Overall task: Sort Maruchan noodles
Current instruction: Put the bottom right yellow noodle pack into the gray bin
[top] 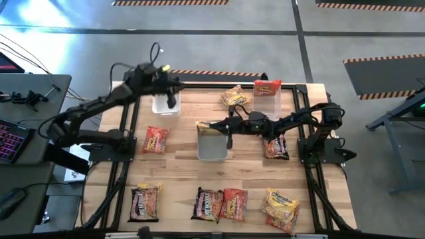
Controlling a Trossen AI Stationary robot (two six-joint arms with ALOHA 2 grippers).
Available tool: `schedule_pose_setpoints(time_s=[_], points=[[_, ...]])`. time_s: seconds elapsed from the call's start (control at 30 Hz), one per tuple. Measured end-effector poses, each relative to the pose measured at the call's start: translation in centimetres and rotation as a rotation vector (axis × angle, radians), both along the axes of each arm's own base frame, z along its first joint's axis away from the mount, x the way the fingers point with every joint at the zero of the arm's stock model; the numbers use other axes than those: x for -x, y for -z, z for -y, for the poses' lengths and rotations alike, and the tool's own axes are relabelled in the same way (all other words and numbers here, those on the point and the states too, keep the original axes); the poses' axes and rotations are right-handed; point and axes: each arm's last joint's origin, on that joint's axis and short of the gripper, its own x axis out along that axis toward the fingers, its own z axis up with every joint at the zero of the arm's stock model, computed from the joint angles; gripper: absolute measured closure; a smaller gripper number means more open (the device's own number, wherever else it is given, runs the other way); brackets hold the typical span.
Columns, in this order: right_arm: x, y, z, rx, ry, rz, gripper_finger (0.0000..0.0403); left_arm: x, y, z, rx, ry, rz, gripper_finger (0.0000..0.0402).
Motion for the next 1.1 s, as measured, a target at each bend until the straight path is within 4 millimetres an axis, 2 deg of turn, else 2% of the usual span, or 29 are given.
schedule_pose_setpoints(time_s=[0.23, 0.43, 0.67, 0.83, 0.93, 1.03, 1.1], points=[[0.3, -0.4, 0.0, 0.005, -0.008, -0.031, 0.0403, -1.0, 4.1, 3.4, 0.020, 0.086, 0.194, 0.0368], [1.4, -2.0, -0.2, -0.003, -0.001, -0.141, 0.0403, -1.2, 6.2, 5.6, 0.023, 0.162, 0.321, 0.0376], [3.1, -4.5, -2.9, -0.059, 0.093, -0.390, 0.0403, -0.9, 7.6, 7.0, 0.027, 0.208, 0.349, 0.0378], [4.7, -5.4, -6.0, -0.364, 0.057, -0.745, 0.0402, -0.8, 8.2, 7.3, 0.039, 0.213, 0.334, 0.0378], [6.3, -4.9, -8.1, -0.565, 0.059, -1.000, 0.0401, -0.8, 8.2, 7.5, 0.040, 0.222, 0.335, 0.0378], [7.9, -4.2, -10.4, -0.762, 0.064, -1.204, 0.0377, -1.0, 8.1, 7.8, 0.042, 0.237, 0.335, 0.0378], [9.0, -3.9, -11.8, -0.882, 0.097, -1.322, 0.0343, -1.1, 8.1, 8.0, 0.044, 0.249, 0.335, 0.0378]])
